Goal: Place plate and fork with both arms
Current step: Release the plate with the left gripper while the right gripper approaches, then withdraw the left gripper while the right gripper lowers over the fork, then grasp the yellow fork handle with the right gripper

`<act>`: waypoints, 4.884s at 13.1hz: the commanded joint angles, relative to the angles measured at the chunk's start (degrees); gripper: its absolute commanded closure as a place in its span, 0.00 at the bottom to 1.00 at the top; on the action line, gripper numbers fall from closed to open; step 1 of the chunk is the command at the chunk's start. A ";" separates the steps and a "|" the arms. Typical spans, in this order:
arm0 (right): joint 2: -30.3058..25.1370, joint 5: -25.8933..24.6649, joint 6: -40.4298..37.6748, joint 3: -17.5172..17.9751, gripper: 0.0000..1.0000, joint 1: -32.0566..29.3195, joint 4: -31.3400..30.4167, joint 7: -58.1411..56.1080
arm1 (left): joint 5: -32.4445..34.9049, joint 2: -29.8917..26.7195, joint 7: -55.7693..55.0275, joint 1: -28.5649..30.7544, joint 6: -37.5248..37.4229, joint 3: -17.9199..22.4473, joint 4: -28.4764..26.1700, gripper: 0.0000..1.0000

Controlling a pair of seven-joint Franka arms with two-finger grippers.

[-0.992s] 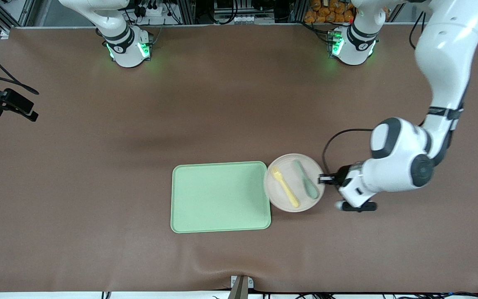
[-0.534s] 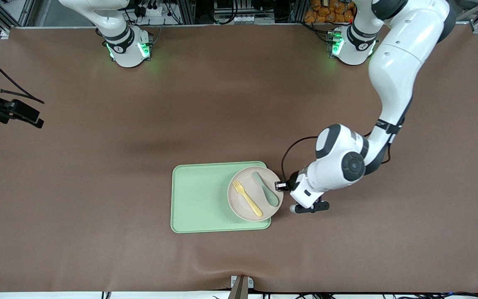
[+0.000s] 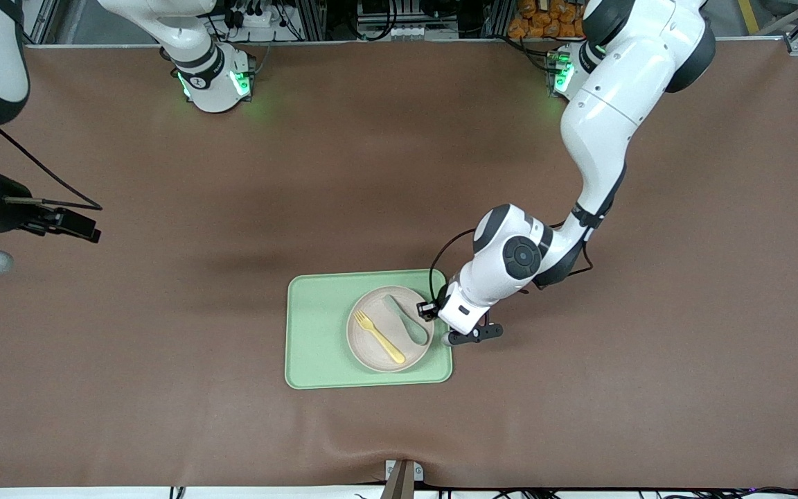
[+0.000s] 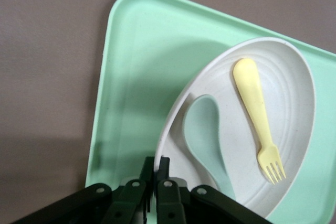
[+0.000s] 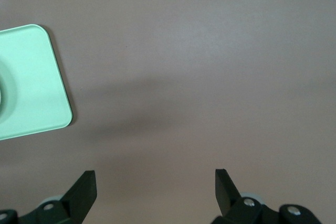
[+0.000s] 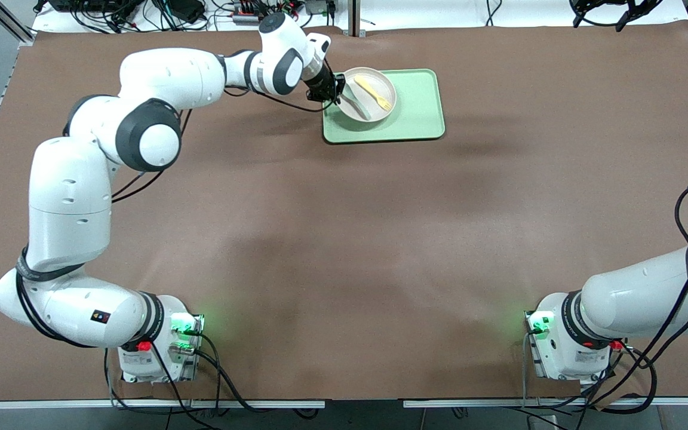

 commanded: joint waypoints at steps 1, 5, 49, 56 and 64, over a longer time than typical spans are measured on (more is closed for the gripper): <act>2.71 0.66 1.04 0.02 0.00 0.48 1.23 0.43 | -0.82 1.17 -1.47 -1.72 0.53 1.81 1.94 1.00; 4.73 0.31 3.76 0.02 0.00 3.11 1.40 1.48 | -0.38 1.27 -6.22 -2.16 1.32 1.90 1.76 0.00; 51.67 -9.97 43.31 -1.29 0.46 36.51 29.18 -0.89 | 4.80 -56.57 44.84 14.45 -68.73 20.01 -5.36 0.00; 52.81 -11.47 45.51 -1.29 0.49 36.60 29.35 -0.89 | 3.67 -56.39 44.75 14.19 -68.55 19.04 -4.92 0.00; 53.87 -11.47 46.47 -1.29 0.49 36.60 29.35 -0.80 | 3.75 -56.48 44.84 14.19 -68.55 19.13 -4.92 0.00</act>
